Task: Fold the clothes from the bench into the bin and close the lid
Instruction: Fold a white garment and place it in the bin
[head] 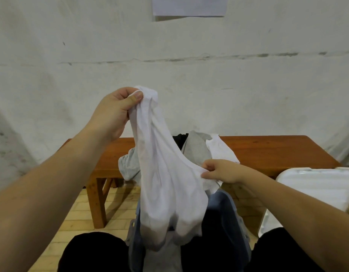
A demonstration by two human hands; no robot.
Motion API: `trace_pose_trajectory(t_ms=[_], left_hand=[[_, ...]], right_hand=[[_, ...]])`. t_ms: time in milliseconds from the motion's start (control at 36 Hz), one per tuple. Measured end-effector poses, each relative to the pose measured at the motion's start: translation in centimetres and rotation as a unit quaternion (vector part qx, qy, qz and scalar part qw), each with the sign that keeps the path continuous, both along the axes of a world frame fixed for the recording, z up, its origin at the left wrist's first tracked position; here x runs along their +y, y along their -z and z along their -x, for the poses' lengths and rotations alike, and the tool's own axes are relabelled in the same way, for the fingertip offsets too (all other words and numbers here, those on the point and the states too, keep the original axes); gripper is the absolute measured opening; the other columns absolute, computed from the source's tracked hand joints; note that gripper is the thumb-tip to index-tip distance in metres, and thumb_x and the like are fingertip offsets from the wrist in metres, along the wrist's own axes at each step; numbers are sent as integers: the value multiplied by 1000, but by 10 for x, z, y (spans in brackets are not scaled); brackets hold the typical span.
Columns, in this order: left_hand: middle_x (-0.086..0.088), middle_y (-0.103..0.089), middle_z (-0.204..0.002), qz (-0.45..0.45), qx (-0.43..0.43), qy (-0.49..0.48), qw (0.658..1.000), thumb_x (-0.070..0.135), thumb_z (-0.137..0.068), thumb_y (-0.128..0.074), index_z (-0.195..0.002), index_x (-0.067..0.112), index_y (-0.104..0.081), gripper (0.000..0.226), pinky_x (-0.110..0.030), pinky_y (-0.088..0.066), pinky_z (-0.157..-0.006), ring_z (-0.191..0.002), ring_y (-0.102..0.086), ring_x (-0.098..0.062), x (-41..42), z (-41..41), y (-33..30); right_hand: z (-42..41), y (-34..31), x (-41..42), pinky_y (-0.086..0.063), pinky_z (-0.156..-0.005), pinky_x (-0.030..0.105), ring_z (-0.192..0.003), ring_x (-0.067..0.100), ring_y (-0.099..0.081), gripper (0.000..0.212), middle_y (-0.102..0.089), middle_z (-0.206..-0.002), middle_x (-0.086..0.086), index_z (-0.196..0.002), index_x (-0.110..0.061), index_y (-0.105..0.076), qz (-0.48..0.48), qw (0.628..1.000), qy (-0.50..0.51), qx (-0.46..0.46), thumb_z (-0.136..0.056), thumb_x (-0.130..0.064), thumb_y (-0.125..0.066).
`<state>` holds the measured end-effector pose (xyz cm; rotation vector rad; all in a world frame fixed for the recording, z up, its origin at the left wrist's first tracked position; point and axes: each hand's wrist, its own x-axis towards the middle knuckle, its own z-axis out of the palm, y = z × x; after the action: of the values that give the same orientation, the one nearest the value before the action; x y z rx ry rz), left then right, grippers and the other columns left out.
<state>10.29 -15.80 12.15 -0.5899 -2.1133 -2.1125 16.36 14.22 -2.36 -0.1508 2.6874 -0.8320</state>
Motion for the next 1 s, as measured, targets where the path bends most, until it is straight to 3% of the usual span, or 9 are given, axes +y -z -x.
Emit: trace_pose_trajectory(t_ms=[111, 250, 333, 472, 583, 694, 778, 833, 1000], left_hand=[[4, -68, -78, -4, -2, -34, 999, 20, -97, -61, -84, 17, -69, 15, -26, -49, -72, -74, -60, -12, -2, 1, 2], [5, -69, -81, 0, -13, -72, 997, 25, -94, -65, -84, 20, -71, 13, -30, -51, -76, -79, -61, -14, -2, 2, 5], [5, -72, -83, -6, -26, -74, 997, 25, -94, -66, -86, 20, -72, 11, -28, -52, -73, -79, -64, -13, -2, 2, 6], [-2, -75, -95, -39, -61, -81, 994, 23, -92, -67, -99, 15, -72, 11, -28, -56, -75, -90, -70, -16, 8, 3, 2], [-5, -76, -100, -88, -102, -47, 990, 21, -91, -69, -106, 10, -70, 18, -30, -57, -80, -96, -72, -18, 28, 0, -3], [-2, -75, -87, -152, -136, 11, 979, 13, -95, -63, -96, 8, -68, 8, -29, -57, -80, -83, -71, -14, 62, -9, -13], [-1, -74, -79, -173, -148, 46, 973, 12, -97, -60, -93, 8, -68, 9, -26, -57, -72, -74, -69, -13, 81, -13, -17], [-4, -74, -86, -177, -158, 48, 970, 13, -96, -61, -102, 5, -67, 11, -28, -58, -73, -77, -70, -15, 86, -13, -16], [-7, -71, -107, -127, -161, 93, 974, 26, -103, -50, -123, 7, -56, 28, -32, -57, -80, -91, -71, -19, 80, -7, 16]], right_hand=[[-6, -4, 9, -50, -95, 33, -99, 14, -61, 25, -66, -108, -6, -114, -28, -63, 5, 999, 30, -18, -96, -44, -57], [-7, -27, 23, -44, -72, 23, -88, 8, -60, 17, -66, -94, -11, -99, -33, -66, -106, 994, 33, 1, -94, -47, -58], [-8, -46, 31, -48, -76, 26, -88, 9, -62, 18, -67, -92, -12, -95, -34, -68, -104, 993, 45, 23, -93, -49, -59], [-17, -68, 21, -47, -82, 32, -91, 17, -65, 23, -71, -93, -6, -90, -23, -71, 177, 974, 97, 103, -86, -45, -70], [-16, -60, -10, -55, -85, 32, -95, 18, -68, 40, -74, -101, 2, -105, -19, -71, 513, 854, 79, 39, -69, -32, -85], [-14, -55, -48, -52, -94, 29, -110, 11, -64, 30, -65, -122, -9, -121, -28, -62, 516, 853, 76, 22, -94, -14, -60], [-18, -49, -68, -54, -87, 29, -96, 17, -65, 9, -68, -102, -2, -99, -25, -65, 416, 904, 88, 48, -95, -18, -61], [-22, -47, -75, -51, -76, 15, -85, 7, -63, 3, -66, -94, -5, -95, -25, -64, 362, 927, 72, 70, -95, -23, -62], [-23, -49, -68, -55, -68, 17, -77, 2, -68, 8, -69, -89, -8, -101, -27, -62, 458, 878, 122, 67, -100, -26, -55]])
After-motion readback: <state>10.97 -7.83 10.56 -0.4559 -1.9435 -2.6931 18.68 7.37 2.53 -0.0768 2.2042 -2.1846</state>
